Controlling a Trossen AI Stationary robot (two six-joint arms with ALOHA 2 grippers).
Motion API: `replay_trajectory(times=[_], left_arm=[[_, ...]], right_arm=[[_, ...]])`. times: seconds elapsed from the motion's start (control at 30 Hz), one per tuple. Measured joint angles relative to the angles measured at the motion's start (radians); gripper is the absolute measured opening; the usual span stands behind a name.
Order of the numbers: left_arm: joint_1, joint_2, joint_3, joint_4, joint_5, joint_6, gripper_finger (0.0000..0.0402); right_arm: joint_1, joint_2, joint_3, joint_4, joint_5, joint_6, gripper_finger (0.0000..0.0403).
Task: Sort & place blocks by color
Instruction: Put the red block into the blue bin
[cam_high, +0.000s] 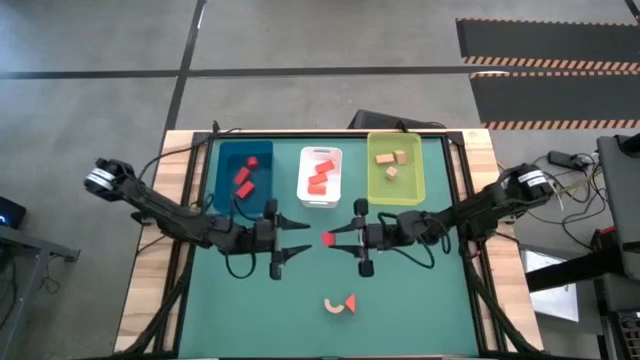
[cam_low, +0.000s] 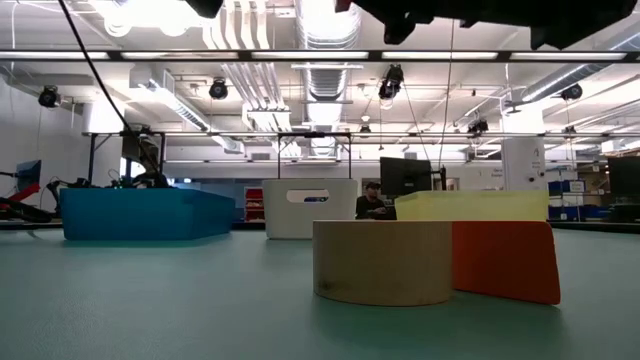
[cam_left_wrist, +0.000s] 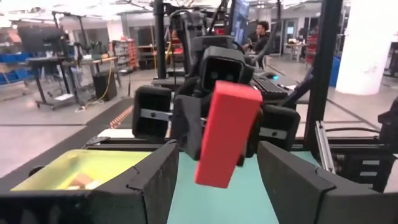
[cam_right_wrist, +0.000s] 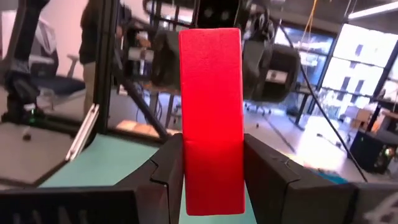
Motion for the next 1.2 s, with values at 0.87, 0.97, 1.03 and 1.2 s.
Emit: replay_trajectory(times=[0.87, 0.97, 1.03, 1.2], left_arm=[[0.011, 0.313, 0.048, 0.526, 0.006, 0.264, 0.0199], [0.011, 0.312, 0.048, 0.524, 0.006, 0.263, 0.0180], [0.011, 0.312, 0.048, 0.523, 0.007, 0.263, 0.0160], [0.011, 0.312, 0.048, 0.522, 0.007, 0.265, 0.0115]], right_arm=[[-0.003, 0.033, 0.007, 0.048, -0.028, -0.022, 0.0118], [-0.003, 0.033, 0.007, 0.048, -0.027, -0.023, 0.0118], [-0.003, 0.033, 0.007, 0.048, -0.028, -0.024, 0.0118], [-0.003, 0.033, 0.007, 0.048, -0.025, -0.019, 0.0134]])
